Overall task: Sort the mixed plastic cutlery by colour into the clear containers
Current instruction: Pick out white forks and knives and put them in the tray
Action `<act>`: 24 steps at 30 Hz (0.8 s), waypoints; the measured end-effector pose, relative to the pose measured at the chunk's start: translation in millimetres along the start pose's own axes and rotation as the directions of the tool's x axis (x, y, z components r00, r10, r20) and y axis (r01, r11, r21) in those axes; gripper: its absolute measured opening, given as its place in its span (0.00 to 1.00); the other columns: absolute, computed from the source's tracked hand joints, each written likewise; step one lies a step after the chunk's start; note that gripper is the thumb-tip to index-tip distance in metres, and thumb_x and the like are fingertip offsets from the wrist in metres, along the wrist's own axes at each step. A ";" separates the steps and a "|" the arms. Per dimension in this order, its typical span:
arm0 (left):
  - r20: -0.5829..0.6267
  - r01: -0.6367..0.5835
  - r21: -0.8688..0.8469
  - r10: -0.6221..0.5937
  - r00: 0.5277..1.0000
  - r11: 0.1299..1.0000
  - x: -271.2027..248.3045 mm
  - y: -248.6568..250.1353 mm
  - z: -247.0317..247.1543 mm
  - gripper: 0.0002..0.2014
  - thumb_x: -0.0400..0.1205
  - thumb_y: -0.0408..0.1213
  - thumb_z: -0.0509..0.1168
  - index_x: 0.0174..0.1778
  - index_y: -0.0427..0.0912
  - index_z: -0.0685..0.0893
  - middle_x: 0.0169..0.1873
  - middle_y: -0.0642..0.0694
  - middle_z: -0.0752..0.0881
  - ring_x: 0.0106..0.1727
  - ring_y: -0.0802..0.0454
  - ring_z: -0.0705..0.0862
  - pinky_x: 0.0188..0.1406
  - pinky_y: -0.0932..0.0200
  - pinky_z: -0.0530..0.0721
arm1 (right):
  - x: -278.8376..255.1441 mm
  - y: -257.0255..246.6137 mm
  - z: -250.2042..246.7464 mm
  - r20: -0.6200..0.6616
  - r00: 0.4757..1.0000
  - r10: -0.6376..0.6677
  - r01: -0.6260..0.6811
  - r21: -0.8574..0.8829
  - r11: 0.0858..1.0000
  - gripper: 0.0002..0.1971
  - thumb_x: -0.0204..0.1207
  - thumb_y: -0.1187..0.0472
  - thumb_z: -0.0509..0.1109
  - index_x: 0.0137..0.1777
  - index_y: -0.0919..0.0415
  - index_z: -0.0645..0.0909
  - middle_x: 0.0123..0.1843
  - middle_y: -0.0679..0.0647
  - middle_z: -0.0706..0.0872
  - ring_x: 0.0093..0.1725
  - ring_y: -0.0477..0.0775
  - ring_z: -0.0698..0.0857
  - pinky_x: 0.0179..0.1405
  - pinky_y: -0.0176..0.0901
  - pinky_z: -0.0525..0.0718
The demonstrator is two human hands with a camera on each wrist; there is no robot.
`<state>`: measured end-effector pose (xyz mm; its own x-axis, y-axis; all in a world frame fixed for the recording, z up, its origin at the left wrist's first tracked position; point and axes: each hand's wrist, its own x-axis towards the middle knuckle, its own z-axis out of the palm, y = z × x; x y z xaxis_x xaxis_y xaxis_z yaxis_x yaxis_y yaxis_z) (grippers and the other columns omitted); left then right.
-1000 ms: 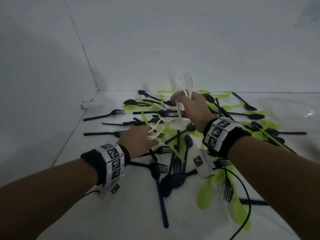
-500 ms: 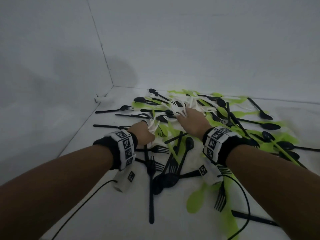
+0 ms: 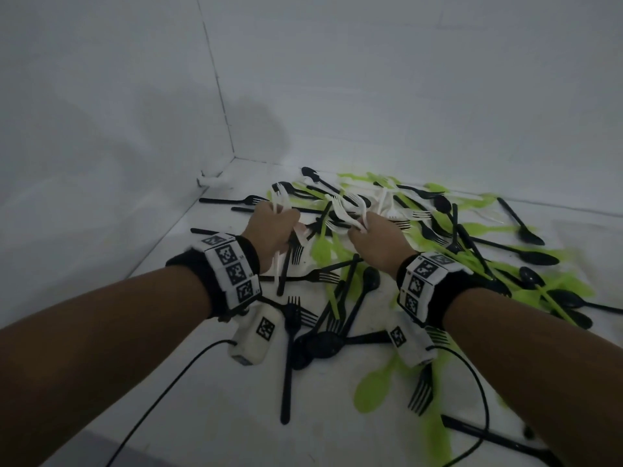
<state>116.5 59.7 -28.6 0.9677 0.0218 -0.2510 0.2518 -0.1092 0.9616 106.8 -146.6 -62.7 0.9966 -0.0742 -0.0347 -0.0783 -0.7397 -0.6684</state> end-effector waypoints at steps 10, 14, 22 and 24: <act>0.117 -0.070 0.080 0.060 0.991 0.994 -4.5 -3.8 -34.2 0.09 0.88 0.42 0.65 0.42 0.46 0.77 0.27 0.53 0.70 0.25 0.58 0.65 0.24 0.62 0.67 | 25.5 14.0 -20.6 0.018 1.000 -0.002 0.007 -0.303 0.953 0.13 0.85 0.47 0.65 0.48 0.55 0.81 0.45 0.53 0.85 0.49 0.59 0.84 0.45 0.45 0.75; 0.237 -0.214 0.345 0.135 0.962 0.914 -11.0 -13.9 -44.2 0.08 0.90 0.43 0.63 0.51 0.42 0.81 0.36 0.48 0.81 0.34 0.56 0.76 0.34 0.61 0.79 | 30.2 7.0 -19.4 0.106 0.994 -0.027 0.069 -0.414 0.907 0.09 0.82 0.53 0.69 0.58 0.53 0.84 0.52 0.53 0.86 0.51 0.57 0.82 0.46 0.44 0.74; 0.329 -0.275 0.327 0.164 0.930 0.904 -8.0 -18.2 -49.0 0.07 0.90 0.37 0.61 0.56 0.36 0.76 0.35 0.46 0.76 0.34 0.51 0.72 0.29 0.59 0.74 | 36.1 0.6 -3.7 0.098 0.995 -0.002 0.049 -0.480 0.876 0.12 0.82 0.52 0.66 0.59 0.56 0.82 0.53 0.55 0.87 0.54 0.61 0.86 0.49 0.50 0.83; 0.324 -0.317 0.380 0.195 0.926 0.869 -3.9 -18.9 -47.4 0.09 0.90 0.40 0.62 0.54 0.36 0.75 0.35 0.47 0.74 0.33 0.52 0.70 0.28 0.59 0.74 | 37.2 -2.7 -7.0 0.043 0.999 -0.028 0.042 -0.392 0.919 0.11 0.84 0.51 0.67 0.53 0.59 0.81 0.47 0.53 0.84 0.48 0.58 0.84 0.43 0.47 0.78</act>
<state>108.3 108.7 -40.5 0.9429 -0.3231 -0.0805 -0.0899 -0.4797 0.8728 144.0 -152.0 -57.0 0.9986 -0.0250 -0.0477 -0.0391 -0.9452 -0.3243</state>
